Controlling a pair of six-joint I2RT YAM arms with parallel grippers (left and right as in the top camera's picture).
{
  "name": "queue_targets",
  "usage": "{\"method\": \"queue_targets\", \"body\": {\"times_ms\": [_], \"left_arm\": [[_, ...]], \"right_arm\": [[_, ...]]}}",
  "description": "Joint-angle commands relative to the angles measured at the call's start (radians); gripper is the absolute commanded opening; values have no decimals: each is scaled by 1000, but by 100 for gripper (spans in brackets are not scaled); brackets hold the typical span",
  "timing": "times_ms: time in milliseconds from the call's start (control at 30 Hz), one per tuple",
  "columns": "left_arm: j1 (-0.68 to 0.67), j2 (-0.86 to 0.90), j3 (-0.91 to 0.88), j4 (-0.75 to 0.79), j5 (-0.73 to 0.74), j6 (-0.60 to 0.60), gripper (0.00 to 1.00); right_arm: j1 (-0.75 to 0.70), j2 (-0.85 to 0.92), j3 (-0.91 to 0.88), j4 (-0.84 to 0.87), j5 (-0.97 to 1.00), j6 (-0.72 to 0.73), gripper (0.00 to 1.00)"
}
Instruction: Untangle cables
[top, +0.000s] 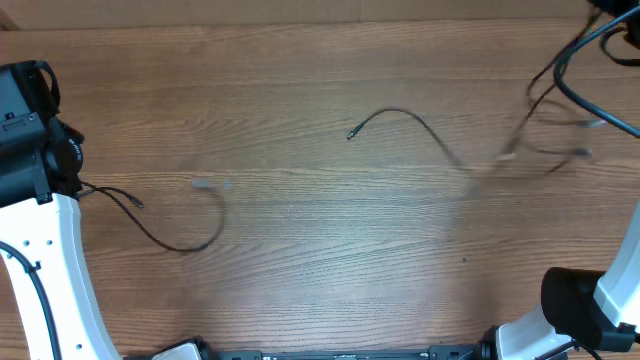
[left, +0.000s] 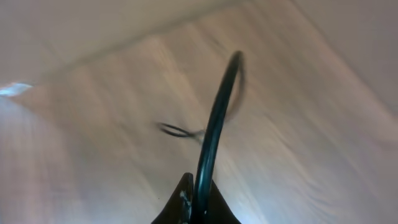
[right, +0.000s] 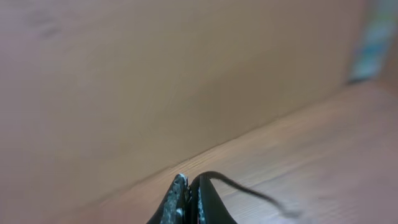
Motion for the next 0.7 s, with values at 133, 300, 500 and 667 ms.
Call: {"method": "queue_targets", "body": {"times_ms": [133,300,500,667], "left_arm": [[-69,-8,1,93,549,141,4],[-167,-6,1,108,586,224,4],[-277,-3,1,111,584,268,4],[-331,18,1,103,577,268,4]], "right_arm": [[13,48,31,32,-832,-259,4],[13,51,31,28,-800,-277,4],[12,51,31,9,-667,-277,4],[12,50,31,-22,-425,-277,4]]}}
